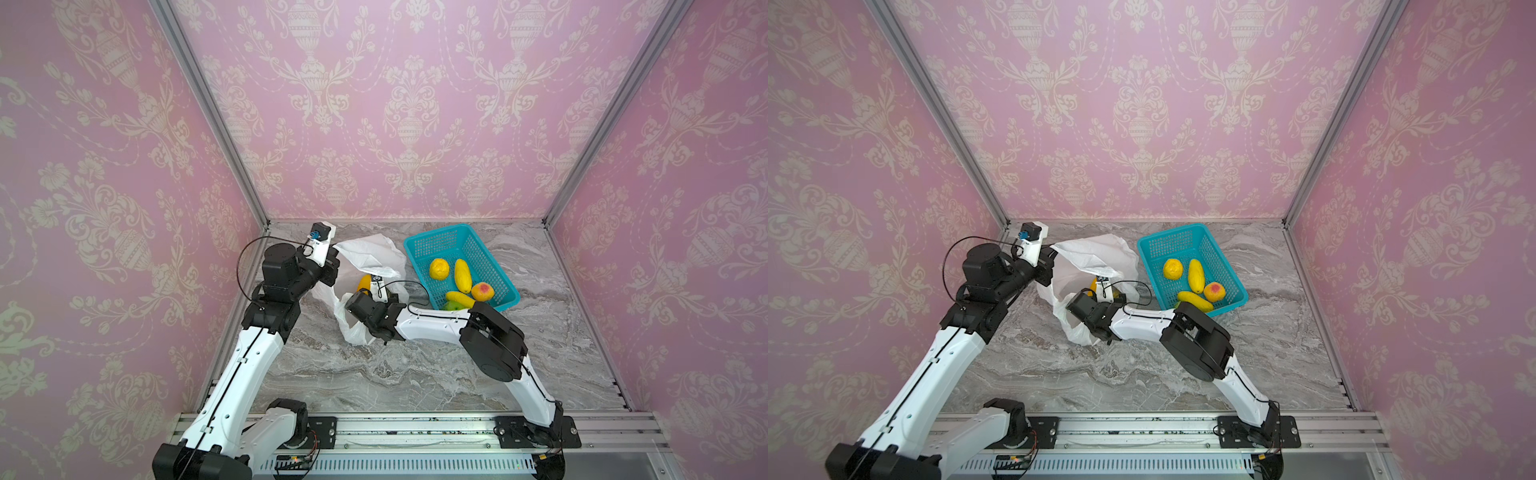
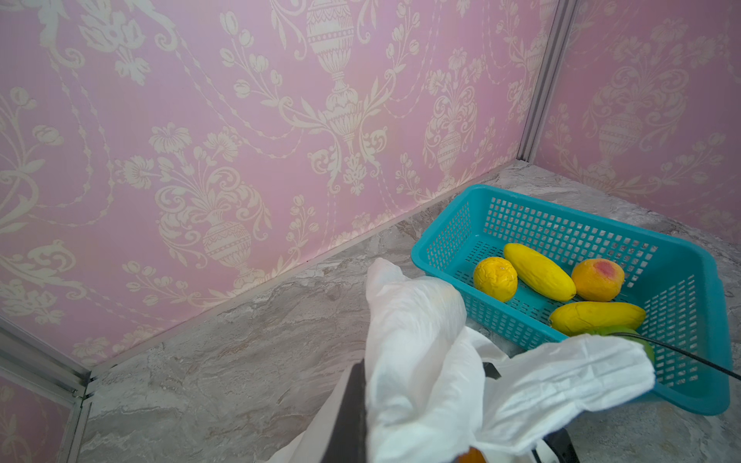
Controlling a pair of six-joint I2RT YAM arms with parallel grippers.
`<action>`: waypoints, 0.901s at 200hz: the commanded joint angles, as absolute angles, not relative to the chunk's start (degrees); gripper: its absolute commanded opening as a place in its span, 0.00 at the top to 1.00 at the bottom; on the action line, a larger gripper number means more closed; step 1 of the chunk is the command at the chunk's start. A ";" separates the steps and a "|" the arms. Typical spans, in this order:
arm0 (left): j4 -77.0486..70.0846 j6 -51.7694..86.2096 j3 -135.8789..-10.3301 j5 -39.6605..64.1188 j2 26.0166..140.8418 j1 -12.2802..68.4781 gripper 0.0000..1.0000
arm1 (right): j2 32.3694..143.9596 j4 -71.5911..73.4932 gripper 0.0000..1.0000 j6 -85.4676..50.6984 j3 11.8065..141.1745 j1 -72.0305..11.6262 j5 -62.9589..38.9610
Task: Untie the knot of the plastic bag and take out the fruit
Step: Pick up the fruit from the plastic bag.
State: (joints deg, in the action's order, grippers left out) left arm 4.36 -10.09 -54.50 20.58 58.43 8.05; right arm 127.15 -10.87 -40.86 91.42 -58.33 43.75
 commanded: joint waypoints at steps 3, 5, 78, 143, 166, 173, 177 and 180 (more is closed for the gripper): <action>4.31 -9.23 -55.86 21.62 57.13 7.86 1.00 | 130.26 -14.49 0.21 -43.08 95.03 -56.09 44.57; 4.22 -9.23 -55.82 21.62 57.13 7.90 1.00 | 130.56 -14.68 0.21 -43.18 95.28 -55.92 44.52; 4.14 -9.09 -55.83 21.71 57.08 7.87 1.00 | 137.14 -18.52 0.32 -46.89 101.66 -52.17 41.34; 4.22 -9.23 -55.88 21.57 57.51 7.85 1.00 | 143.85 -22.67 0.51 -35.82 115.53 -50.44 32.56; 4.22 -9.28 -55.85 21.49 57.39 7.91 1.00 | 146.81 -30.24 0.59 -32.14 124.78 -51.05 32.44; 4.26 -9.32 -55.88 21.46 57.47 7.86 1.00 | 146.75 -30.78 0.60 -30.98 126.20 -51.42 32.92; 4.30 -9.35 -55.83 21.45 57.50 7.90 1.00 | 146.65 -30.70 0.61 -30.08 126.74 -51.59 33.27; 4.28 -9.40 -55.82 21.45 57.48 7.84 1.00 | 146.44 -30.53 0.61 -29.49 127.05 -51.73 33.66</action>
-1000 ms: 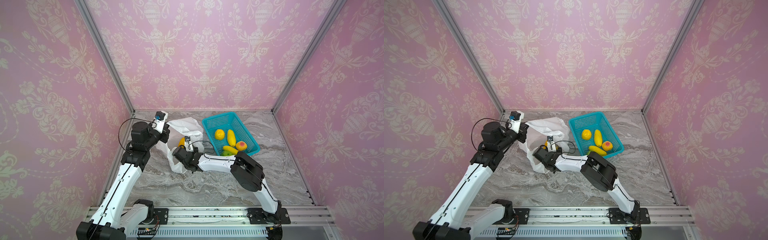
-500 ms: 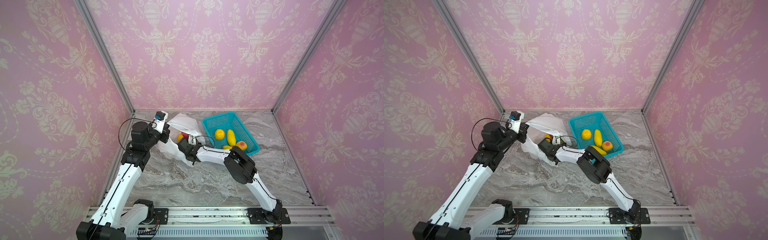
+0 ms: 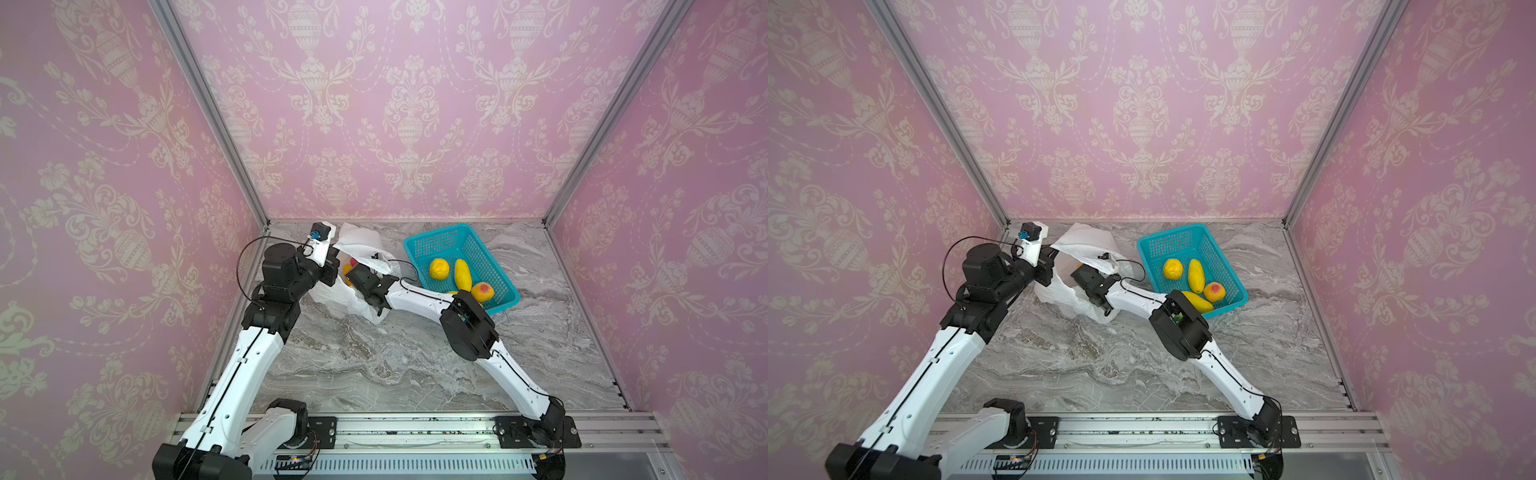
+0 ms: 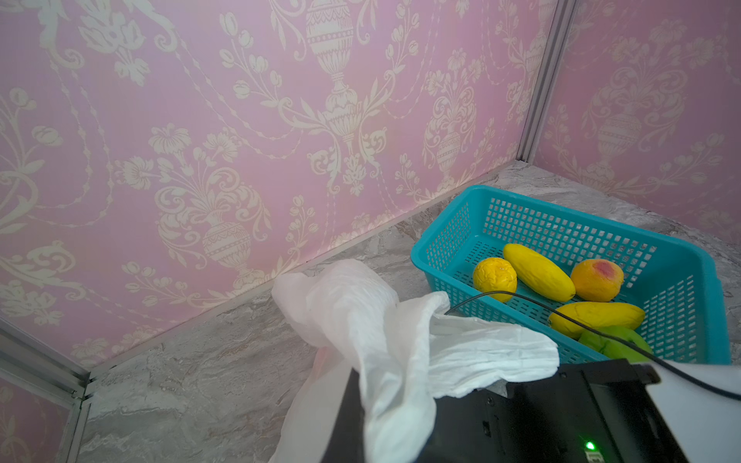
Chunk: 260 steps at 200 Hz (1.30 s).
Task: Untie the knot of the plastic bag and take out the fruit
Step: Pick up the fruit from the plastic bag.
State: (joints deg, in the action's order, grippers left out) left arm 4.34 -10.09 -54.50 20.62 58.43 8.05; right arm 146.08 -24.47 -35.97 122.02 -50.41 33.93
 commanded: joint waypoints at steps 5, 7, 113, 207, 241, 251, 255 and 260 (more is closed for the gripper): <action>4.26 -9.40 -55.84 21.42 57.48 7.84 1.00 | 146.14 -29.64 0.62 -28.30 127.13 -52.12 34.44; 4.30 -9.40 -55.88 21.44 57.48 7.85 1.00 | 145.98 -29.03 0.62 -27.84 127.10 -52.19 34.76; 4.39 -9.47 -55.98 21.35 57.88 7.79 1.00 | 151.79 11.21 0.78 10.87 131.33 -59.56 27.36; 4.57 -9.47 -56.16 21.35 58.44 7.76 1.00 | 140.07 38.84 0.79 15.40 102.20 -57.05 33.18; 4.61 -9.57 -56.10 21.18 58.45 7.67 1.00 | 133.53 42.34 0.80 16.97 92.99 -56.61 34.81; 4.63 -9.57 -56.16 21.18 58.39 7.65 1.00 | 130.35 40.89 0.83 15.84 90.08 -56.85 35.62; 4.65 -9.57 -56.12 21.18 58.44 7.66 1.00 | 128.99 39.61 0.84 15.07 88.92 -57.00 35.99; 4.66 -9.58 -56.09 21.18 58.36 7.59 1.00 | 126.72 38.25 0.85 14.01 87.30 -57.08 35.98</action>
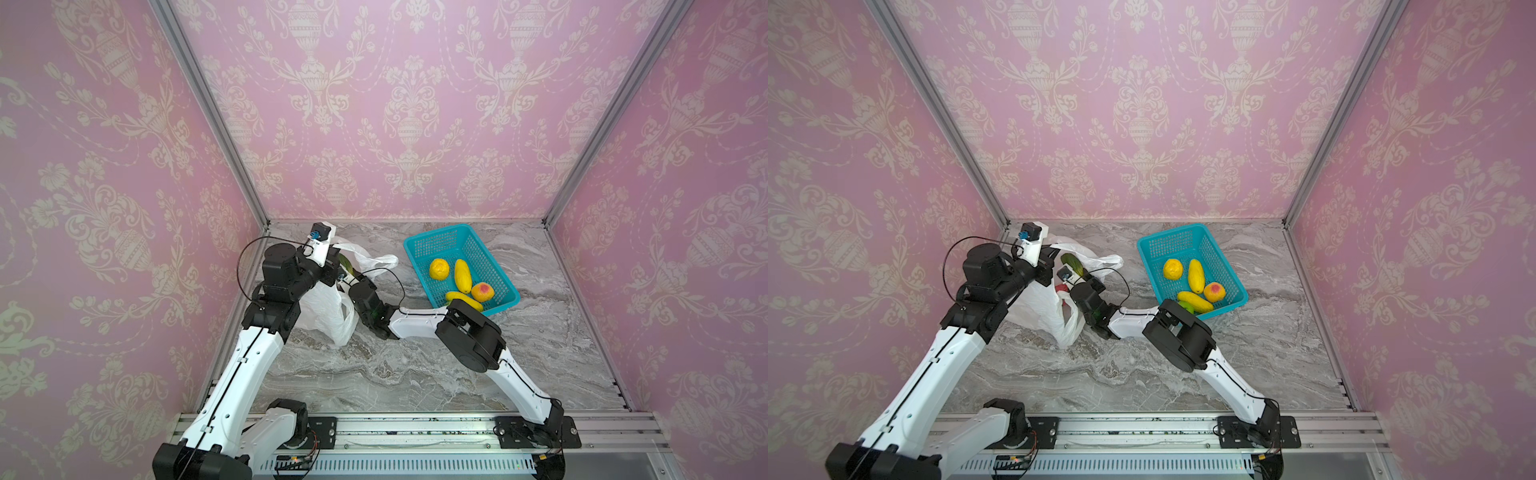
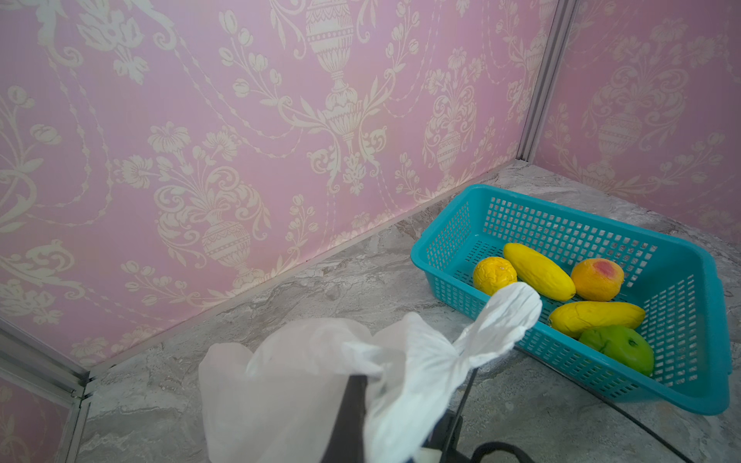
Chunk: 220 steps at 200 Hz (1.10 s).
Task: Untie the knot of the plastic bag and take out the fruit
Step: Pick up the fruit from the plastic bag, then place the fruit in the basket.
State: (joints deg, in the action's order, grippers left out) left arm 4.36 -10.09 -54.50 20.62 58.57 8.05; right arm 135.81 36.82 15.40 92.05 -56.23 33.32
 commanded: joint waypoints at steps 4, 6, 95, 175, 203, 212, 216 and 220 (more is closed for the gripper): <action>4.66 -9.58 -56.11 21.18 58.35 7.59 1.00 | 125.36 37.02 0.86 12.92 86.08 -57.21 35.57; 4.66 -9.51 -56.15 21.18 58.36 7.61 1.00 | 124.37 36.48 0.86 12.44 85.46 -57.26 35.24; 5.21 -10.37 -55.96 20.08 58.54 7.47 1.00 | 93.38 24.59 0.89 -0.36 63.27 -62.51 27.51; 5.27 -10.11 -55.98 20.36 58.54 7.54 1.00 | 71.11 10.75 0.95 -11.68 49.31 -54.76 30.45; 5.22 -10.11 -55.98 20.39 58.69 7.55 1.00 | 64.47 8.29 0.91 -16.36 43.48 -46.49 27.61; 5.22 -10.10 -55.98 20.47 58.71 7.51 1.00 | 62.90 6.13 0.90 -17.69 42.69 -43.24 26.26; 5.27 -10.11 -55.99 20.48 58.78 7.52 1.00 | 62.42 5.29 0.90 -18.23 42.49 -41.93 25.54; 5.22 -10.10 -55.99 20.48 58.83 7.55 1.00 | 62.01 4.38 0.90 -18.62 42.31 -40.58 24.81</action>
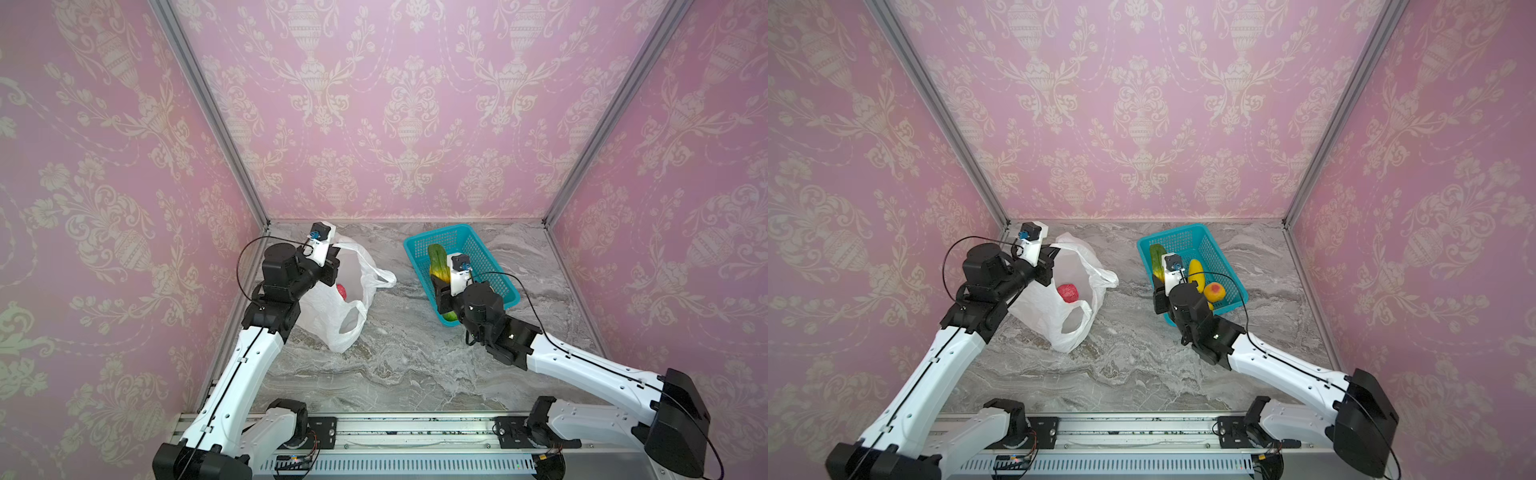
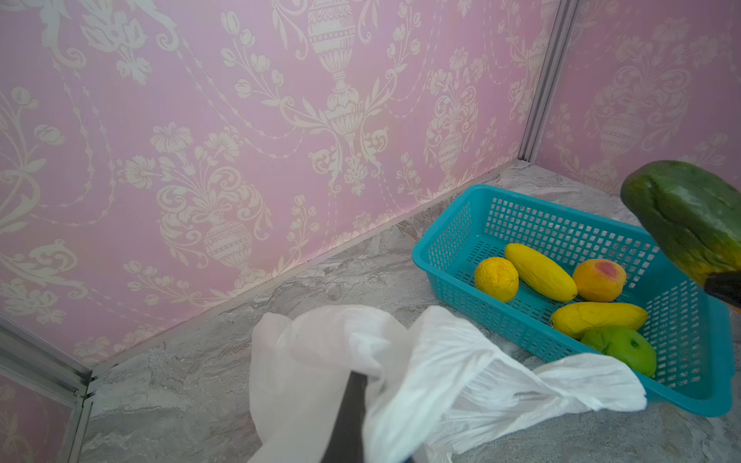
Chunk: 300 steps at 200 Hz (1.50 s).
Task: Untie the knot of the plastic bag and take out the fruit
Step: Place the fruit in the basket.
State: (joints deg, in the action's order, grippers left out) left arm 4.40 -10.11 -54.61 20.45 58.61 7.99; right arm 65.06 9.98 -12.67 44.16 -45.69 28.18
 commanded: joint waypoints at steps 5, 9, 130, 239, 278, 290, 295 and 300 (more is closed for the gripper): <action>5.27 -10.11 -55.98 20.48 58.79 7.56 1.00 | 61.73 3.36 0.90 -18.95 42.19 -39.03 24.06; 5.27 -10.10 -55.99 20.48 58.79 7.51 1.00 | 61.60 2.70 0.90 -19.19 42.11 -37.89 23.59; 5.18 -10.02 -55.97 20.65 59.26 7.51 1.00 | 78.85 -4.79 0.81 -22.68 46.86 -21.27 14.47; 5.23 -9.96 -56.03 21.44 59.15 7.48 1.00 | 79.00 -4.44 0.17 -21.01 45.90 -20.38 14.52; 4.84 -10.01 -55.90 23.37 59.04 7.50 1.00 | 67.51 -2.31 0.22 -20.53 41.11 -20.69 11.58; 4.30 -10.02 -55.72 25.01 58.85 7.55 1.00 | 62.10 -0.86 0.25 -19.94 39.11 -21.57 10.02; 3.90 -10.01 -55.52 25.85 58.64 7.60 1.00 | 59.65 -0.26 0.27 -19.59 38.26 -22.24 9.52; 3.39 -9.91 -55.34 26.95 58.34 7.58 1.00 | 57.25 0.35 0.28 -19.25 37.55 -23.12 9.09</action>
